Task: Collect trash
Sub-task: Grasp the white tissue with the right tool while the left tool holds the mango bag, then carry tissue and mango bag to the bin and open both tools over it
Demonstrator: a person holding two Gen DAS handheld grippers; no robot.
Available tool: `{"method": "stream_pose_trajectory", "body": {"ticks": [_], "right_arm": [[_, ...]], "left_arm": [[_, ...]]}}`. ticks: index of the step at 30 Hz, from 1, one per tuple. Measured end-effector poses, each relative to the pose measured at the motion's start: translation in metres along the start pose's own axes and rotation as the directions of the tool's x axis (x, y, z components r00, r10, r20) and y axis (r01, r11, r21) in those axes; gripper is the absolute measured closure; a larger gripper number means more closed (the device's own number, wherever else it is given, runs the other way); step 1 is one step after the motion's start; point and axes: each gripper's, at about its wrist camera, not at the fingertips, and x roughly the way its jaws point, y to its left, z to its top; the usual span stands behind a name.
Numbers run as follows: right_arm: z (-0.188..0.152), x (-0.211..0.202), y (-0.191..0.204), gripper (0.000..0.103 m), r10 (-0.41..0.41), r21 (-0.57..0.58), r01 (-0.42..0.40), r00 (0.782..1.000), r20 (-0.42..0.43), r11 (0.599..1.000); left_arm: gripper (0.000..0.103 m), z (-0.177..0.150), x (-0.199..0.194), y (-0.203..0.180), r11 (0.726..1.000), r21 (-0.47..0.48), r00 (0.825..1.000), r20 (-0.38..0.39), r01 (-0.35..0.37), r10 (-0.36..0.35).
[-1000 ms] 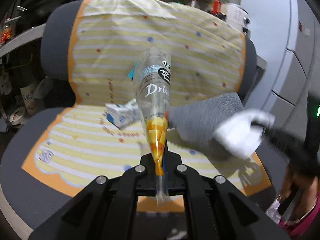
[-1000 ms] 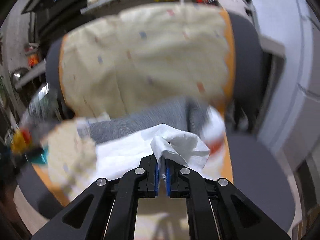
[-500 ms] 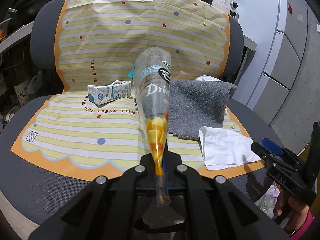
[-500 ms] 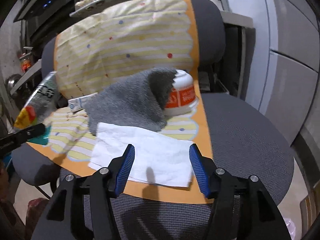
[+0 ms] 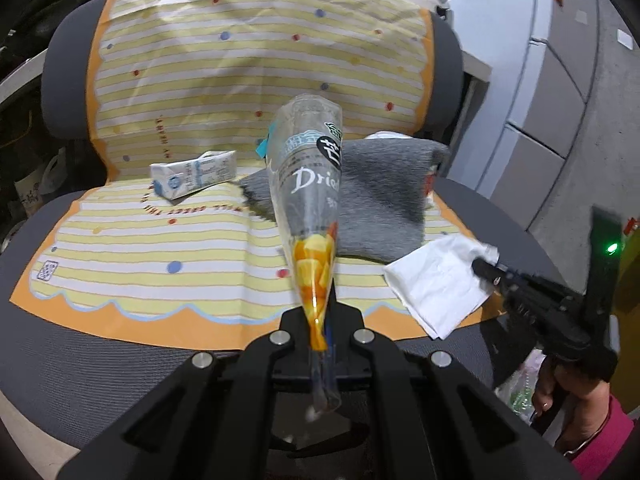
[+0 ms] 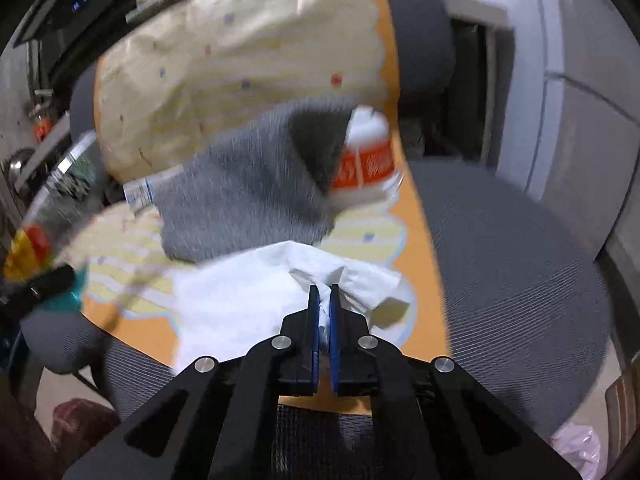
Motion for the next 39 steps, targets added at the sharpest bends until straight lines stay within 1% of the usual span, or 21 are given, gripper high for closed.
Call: {"method": "stream_pose_trajectory", "body": {"ticks": [2, 5, 7, 8, 11, 12, 15, 16, 19, 21, 23, 25, 27, 30, 33, 37, 39], "right_arm": [[0.006, -0.024, -0.004, 0.099, -0.022, -0.004, 0.022, 0.998, 0.058, 1.0], [0.01, -0.055, -0.012, 0.099, -0.048, 0.002, 0.048, 0.993, 0.112, 0.999], [0.008, -0.07, -0.02, 0.099, -0.067, 0.014, 0.066, 0.99, 0.122, 0.998], [0.006, -0.079, -0.024, 0.098, -0.083, 0.023, 0.08, 0.988, 0.129, 0.997], [-0.007, -0.105, -0.039, 0.098, -0.146, 0.044, 0.141, 0.979, 0.143, 0.989], [-0.011, -0.112, -0.046, 0.098, -0.165, 0.055, 0.158, 0.975, 0.146, 0.986], [-0.029, -0.141, -0.071, 0.098, -0.236, 0.108, 0.221, 0.96, 0.151, 0.969], [-0.038, -0.153, -0.082, 0.098, -0.272, 0.132, 0.253, 0.951, 0.148, 0.958], [-0.06, -0.176, -0.107, 0.098, -0.34, 0.185, 0.312, 0.93, 0.14, 0.932], [-0.078, -0.192, -0.125, 0.097, -0.389, 0.228, 0.354, 0.912, 0.131, 0.907], [-0.098, -0.202, -0.14, 0.096, -0.426, 0.273, 0.384, 0.898, 0.113, 0.882], [-0.115, -0.204, -0.151, 0.095, -0.452, 0.303, 0.409, 0.888, 0.083, 0.86], [-0.134, -0.203, -0.163, 0.095, -0.483, 0.328, 0.444, 0.875, 0.043, 0.834], [-0.157, -0.198, -0.177, 0.094, -0.512, 0.357, 0.479, 0.859, -0.003, 0.802], [-0.172, -0.188, -0.188, 0.094, -0.52, 0.371, 0.498, 0.853, -0.044, 0.784], [-0.191, -0.169, -0.201, 0.094, -0.519, 0.383, 0.526, 0.845, -0.13, 0.76], [-0.198, -0.162, -0.206, 0.088, -0.507, 0.393, 0.53, 0.845, -0.17, 0.751]], "left_arm": [[0.102, -0.002, -0.002, -0.014, 0.999, 0.018, 0.999, 0.014, 0.034, -0.035], [0.102, -0.007, -0.003, -0.035, 0.995, 0.043, 0.995, 0.032, 0.092, -0.094], [0.102, -0.011, -0.002, -0.054, 0.989, 0.067, 0.99, 0.039, 0.131, -0.134], [0.102, -0.014, -0.001, -0.066, 0.984, 0.078, 0.986, 0.034, 0.162, -0.165], [0.102, -0.021, 0.0, -0.093, 0.97, 0.115, 0.976, 0.018, 0.214, -0.217], [0.102, -0.024, 0.0, -0.105, 0.962, 0.133, 0.97, 0.012, 0.238, -0.242], [0.102, -0.027, 0.0, -0.133, 0.941, 0.172, 0.955, 0.002, 0.292, -0.296], [0.102, -0.028, 0.0, -0.143, 0.933, 0.186, 0.95, -0.001, 0.308, -0.314], [0.102, -0.031, -0.001, -0.172, 0.906, 0.22, 0.929, -0.003, 0.361, -0.37], [0.102, -0.035, -0.001, -0.192, 0.887, 0.248, 0.916, -0.005, 0.39, -0.402], [0.102, -0.04, 0.001, -0.209, 0.87, 0.266, 0.905, -0.024, 0.416, -0.426], [0.102, -0.046, 0.002, -0.222, 0.856, 0.279, 0.896, -0.041, 0.435, -0.443], [0.102, -0.05, 0.001, -0.229, 0.847, 0.287, 0.891, -0.056, 0.447, -0.451], [0.102, -0.054, 0.004, -0.233, 0.843, 0.289, 0.888, -0.072, 0.454, -0.453], [0.102, -0.056, 0.007, -0.235, 0.845, 0.283, 0.889, -0.084, 0.454, -0.45], [0.102, -0.056, 0.009, -0.236, 0.844, 0.283, 0.889, -0.091, 0.456, -0.45], [0.102, -0.057, 0.008, -0.237, 0.842, 0.287, 0.888, -0.09, 0.456, -0.451]]}}
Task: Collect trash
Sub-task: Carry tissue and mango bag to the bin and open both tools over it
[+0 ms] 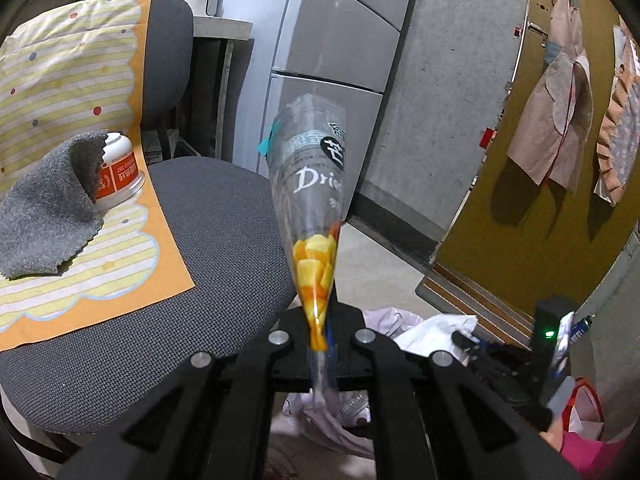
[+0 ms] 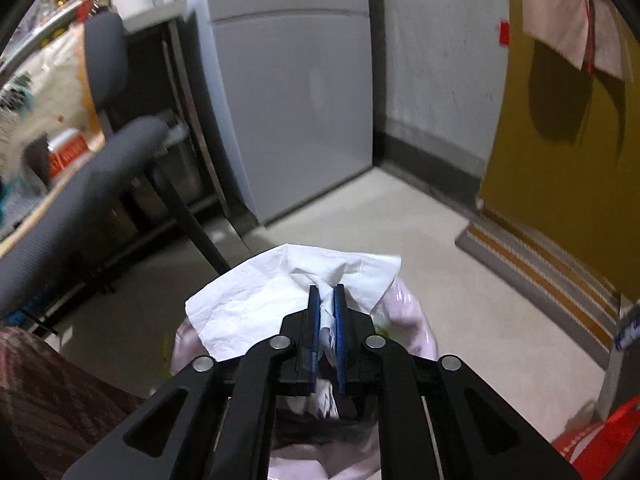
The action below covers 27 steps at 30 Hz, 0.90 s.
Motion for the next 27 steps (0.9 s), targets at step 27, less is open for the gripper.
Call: {"method": "stream_pose_trajectory", "body": {"ticks": [27], "right_arm": [[0.083, -0.118, -0.034, 0.049, 0.012, 0.071, -0.042, 0.927, 0.374, 0.997]], "left_arm": [[0.095, -0.019, 0.064, -0.092, 0.904, 0.193, 0.91, -0.249, 0.383, -0.332]]}}
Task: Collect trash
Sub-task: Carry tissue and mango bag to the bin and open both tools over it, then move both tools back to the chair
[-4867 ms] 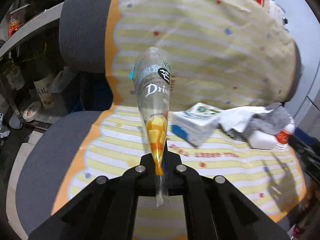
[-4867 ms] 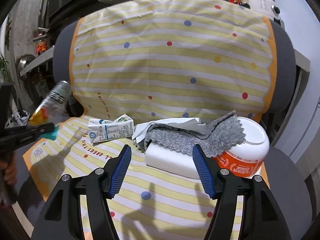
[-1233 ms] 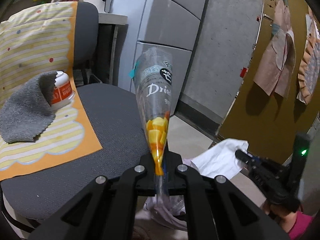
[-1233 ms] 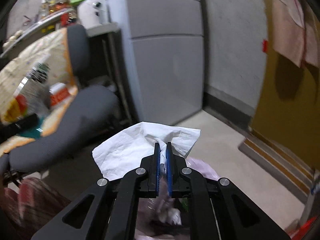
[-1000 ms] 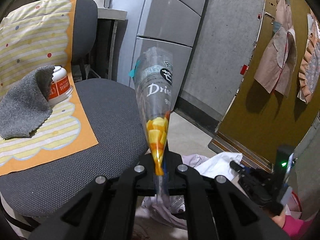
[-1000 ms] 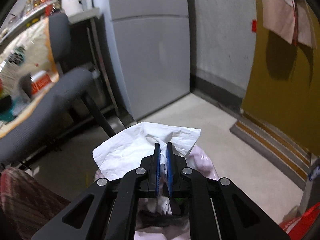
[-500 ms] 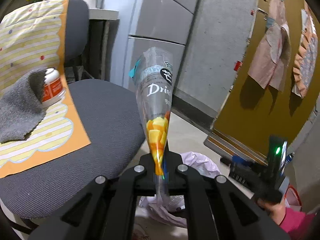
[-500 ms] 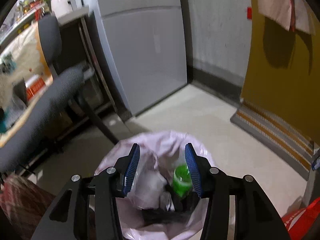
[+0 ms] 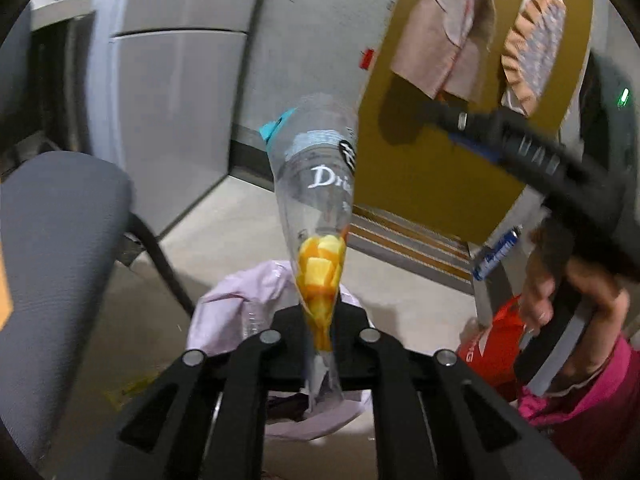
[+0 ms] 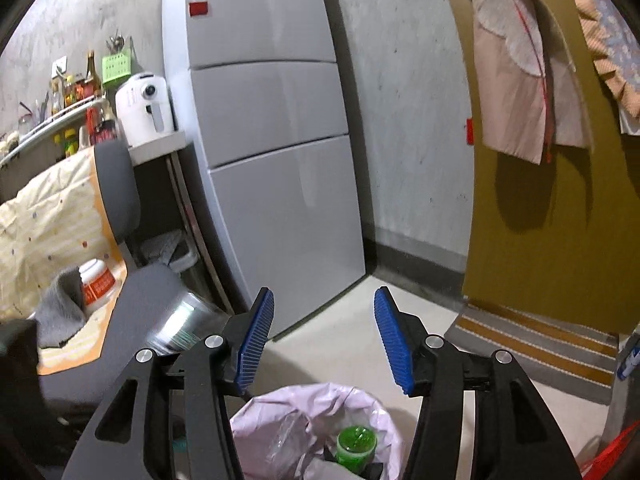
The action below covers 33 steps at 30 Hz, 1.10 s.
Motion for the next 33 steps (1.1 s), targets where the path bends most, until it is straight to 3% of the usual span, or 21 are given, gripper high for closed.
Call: {"method": "stream_pose_trajectory", "body": {"ticks": [5, 9, 14, 18, 22, 27, 33], "right_arm": [[0.002, 0.001, -0.006, 0.048, -0.01, 0.001, 0.01, 1.0, 0.0, 1.0], [-0.004, 0.007, -0.012, 0.048, -0.023, 0.012, 0.024, 0.999, -0.028, 1.0], [-0.014, 0.016, -0.019, 0.048, -0.04, 0.015, 0.041, 0.997, -0.066, 0.999], [-0.024, 0.025, -0.025, 0.048, -0.042, 0.043, 0.047, 0.993, -0.11, 0.998], [-0.023, 0.022, -0.018, 0.048, -0.028, 0.027, 0.031, 0.994, -0.103, 0.999], [-0.024, 0.027, 0.014, 0.048, 0.063, -0.008, -0.064, 0.99, -0.126, 0.998], [-0.027, 0.038, 0.082, 0.044, 0.23, -0.06, -0.244, 0.957, -0.175, 0.968]], "left_arm": [[0.066, -0.001, 0.037, -0.012, 0.999, 0.032, 0.998, -0.062, 0.0, 0.002], [0.056, -0.004, 0.061, -0.01, 0.999, 0.041, 0.992, -0.123, -0.031, 0.036], [0.055, -0.006, 0.059, 0.008, 0.997, -0.005, 0.989, -0.128, -0.074, 0.072], [0.055, -0.004, 0.042, 0.026, 0.989, -0.062, 0.987, -0.09, -0.136, 0.13], [0.055, 0.004, 0.016, 0.04, 0.975, -0.098, 0.979, -0.036, -0.201, 0.198], [0.05, 0.007, -0.037, 0.066, 0.936, -0.182, 0.95, 0.033, -0.301, 0.311], [0.046, -0.012, -0.091, 0.099, 0.857, -0.276, 0.885, 0.042, -0.436, 0.464]]}}
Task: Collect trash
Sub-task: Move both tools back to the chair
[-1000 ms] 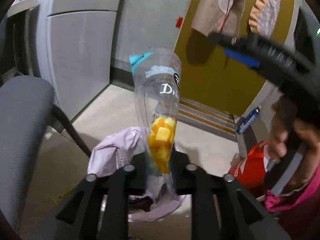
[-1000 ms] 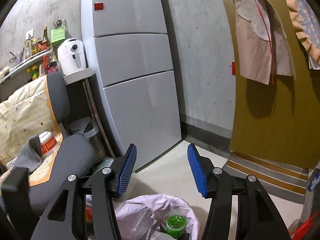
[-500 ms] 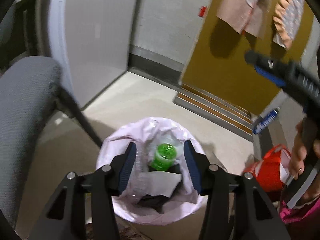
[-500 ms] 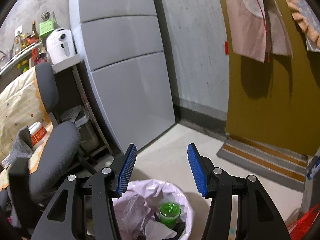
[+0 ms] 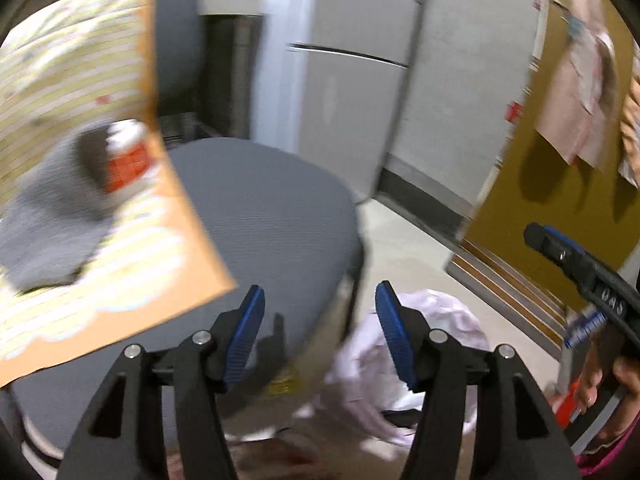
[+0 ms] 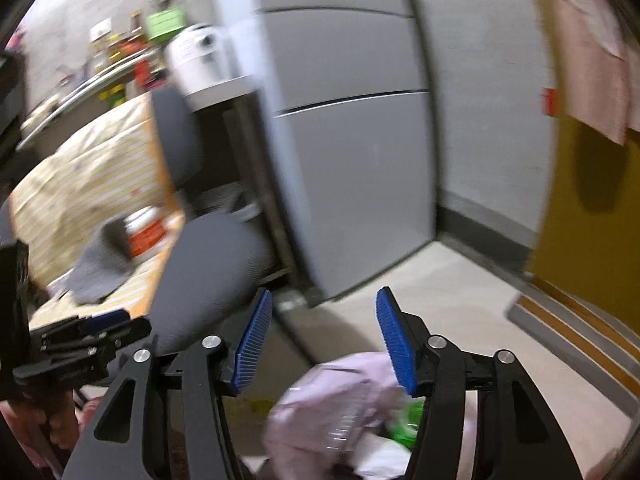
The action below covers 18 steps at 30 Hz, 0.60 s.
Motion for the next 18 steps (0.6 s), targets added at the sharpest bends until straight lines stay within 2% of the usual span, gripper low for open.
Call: {"method": "stream_pose_trajectory", "body": {"ticks": [4, 7, 12, 18], "right_arm": [[0.012, 0.018, 0.055, 0.042, 0.118, -0.088, -0.119, 0.993, -0.025, 0.989], [0.024, 0.029, 0.099, 0.034, 0.209, -0.162, -0.21, 0.978, -0.027, 0.964], [0.044, 0.056, 0.182, 0.031, 0.319, -0.307, -0.322, 0.946, -0.061, 0.896], [0.071, 0.107, 0.278, 0.031, 0.404, -0.397, -0.405, 0.91, -0.091, 0.824]], "left_arm": [[0.041, -0.003, -0.027, 0.048, 0.992, -0.083, 0.995, 0.027, -0.095, 0.097], [0.041, -0.006, -0.052, 0.086, 0.977, -0.137, 0.984, 0.051, -0.164, 0.172], [0.04, -0.007, -0.088, 0.141, 0.927, -0.203, 0.94, 0.07, -0.315, 0.334], [0.04, -0.01, -0.121, 0.213, 0.856, -0.31, 0.89, 0.06, -0.413, 0.452]]}}
